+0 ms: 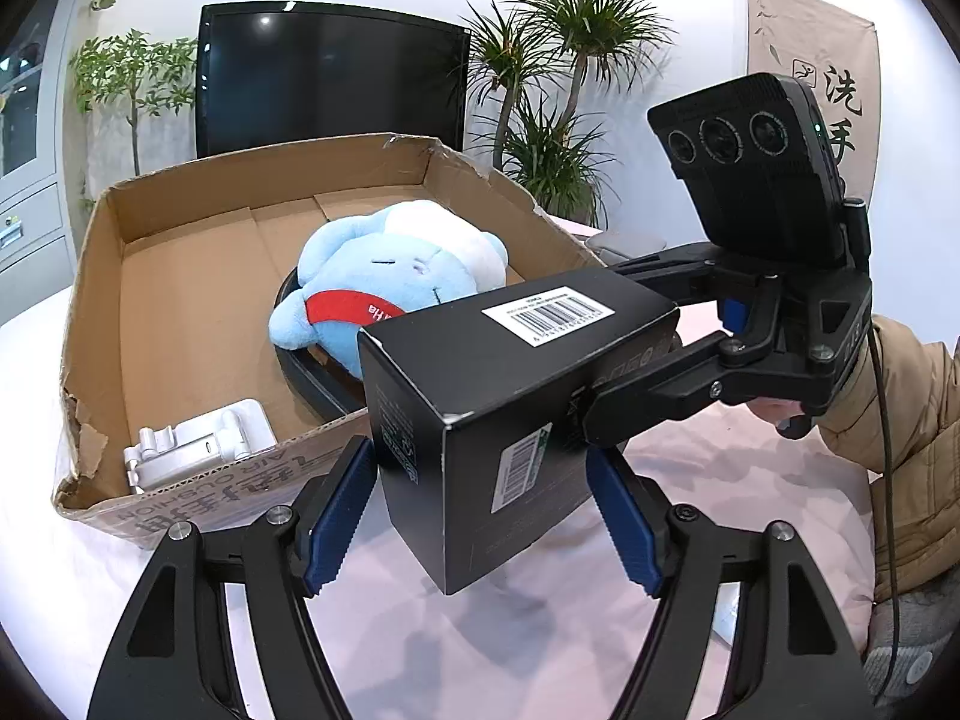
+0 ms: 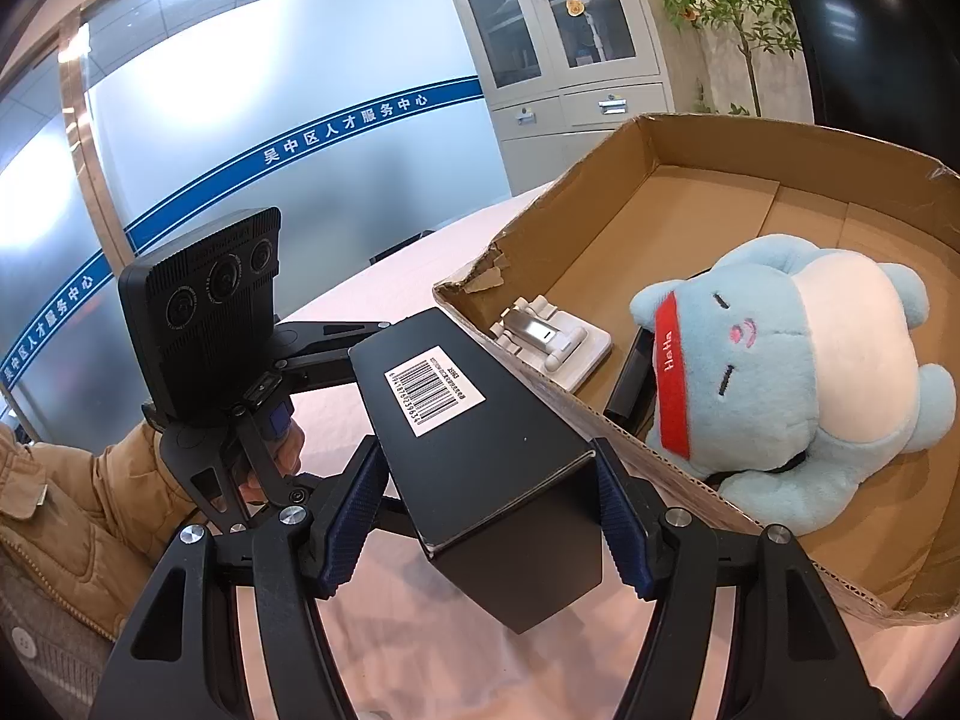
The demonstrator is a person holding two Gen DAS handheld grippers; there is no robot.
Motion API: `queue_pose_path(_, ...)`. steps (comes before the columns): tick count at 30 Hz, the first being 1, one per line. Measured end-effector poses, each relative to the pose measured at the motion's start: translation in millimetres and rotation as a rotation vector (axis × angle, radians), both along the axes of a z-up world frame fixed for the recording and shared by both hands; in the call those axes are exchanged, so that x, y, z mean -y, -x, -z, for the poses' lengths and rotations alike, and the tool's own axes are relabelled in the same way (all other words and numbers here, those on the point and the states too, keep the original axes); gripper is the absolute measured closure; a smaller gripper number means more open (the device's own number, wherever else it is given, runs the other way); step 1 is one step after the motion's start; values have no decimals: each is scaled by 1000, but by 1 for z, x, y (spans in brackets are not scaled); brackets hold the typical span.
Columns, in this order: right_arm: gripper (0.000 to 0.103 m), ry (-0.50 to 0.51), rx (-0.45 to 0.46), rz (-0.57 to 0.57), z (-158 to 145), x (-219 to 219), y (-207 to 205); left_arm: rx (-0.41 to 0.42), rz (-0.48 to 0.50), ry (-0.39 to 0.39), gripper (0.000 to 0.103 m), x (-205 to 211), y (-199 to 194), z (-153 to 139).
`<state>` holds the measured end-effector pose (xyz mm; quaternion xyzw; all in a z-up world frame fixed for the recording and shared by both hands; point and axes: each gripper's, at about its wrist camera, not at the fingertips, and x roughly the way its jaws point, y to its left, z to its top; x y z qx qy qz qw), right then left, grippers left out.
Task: Organize objects
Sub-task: 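Lift the black box with both grippers and hold it beside the cardboard box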
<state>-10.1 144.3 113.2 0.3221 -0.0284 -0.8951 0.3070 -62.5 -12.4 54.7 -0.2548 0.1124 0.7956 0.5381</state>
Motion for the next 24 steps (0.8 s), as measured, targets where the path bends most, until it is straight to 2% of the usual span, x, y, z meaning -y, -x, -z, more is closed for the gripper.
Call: queue_pose_path(24,37,5,12,-7,2,1,3,5,-1,12,31,1,2,4)
